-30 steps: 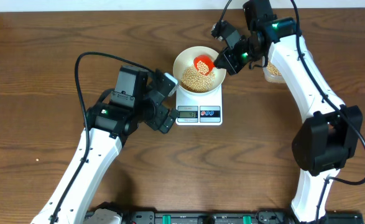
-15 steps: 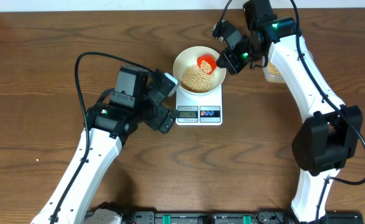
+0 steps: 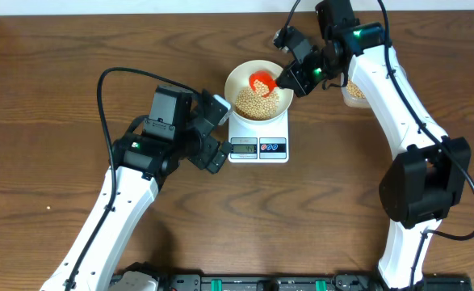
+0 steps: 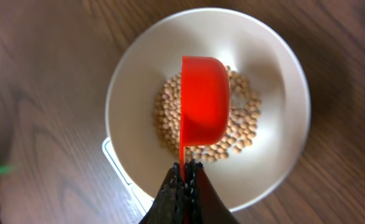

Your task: Scoop item into bowl and weigh 50g on scale

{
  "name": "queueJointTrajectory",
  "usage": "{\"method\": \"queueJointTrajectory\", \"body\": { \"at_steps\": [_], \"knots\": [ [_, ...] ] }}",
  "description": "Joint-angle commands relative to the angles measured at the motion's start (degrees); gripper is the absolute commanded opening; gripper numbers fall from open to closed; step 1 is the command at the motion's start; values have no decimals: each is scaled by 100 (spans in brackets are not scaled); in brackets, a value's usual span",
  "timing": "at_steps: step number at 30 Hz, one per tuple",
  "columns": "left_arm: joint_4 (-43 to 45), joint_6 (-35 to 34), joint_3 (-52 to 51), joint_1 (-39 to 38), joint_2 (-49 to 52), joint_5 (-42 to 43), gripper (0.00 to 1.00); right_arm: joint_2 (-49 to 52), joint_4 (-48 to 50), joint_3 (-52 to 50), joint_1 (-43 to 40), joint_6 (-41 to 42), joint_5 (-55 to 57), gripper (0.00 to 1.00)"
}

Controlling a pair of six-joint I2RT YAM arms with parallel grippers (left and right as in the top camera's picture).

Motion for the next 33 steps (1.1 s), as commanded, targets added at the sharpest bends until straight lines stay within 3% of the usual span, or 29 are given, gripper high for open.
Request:
{"method": "queueJointTrajectory", "body": {
  "at_steps": [1, 33],
  "knots": [
    [-17, 96, 28, 4, 44, 87, 96, -219, 9, 42, 39, 83, -358, 1],
    [-17, 96, 28, 4, 44, 85, 96, -219, 17, 39, -122, 229, -564, 1]
  ]
}}
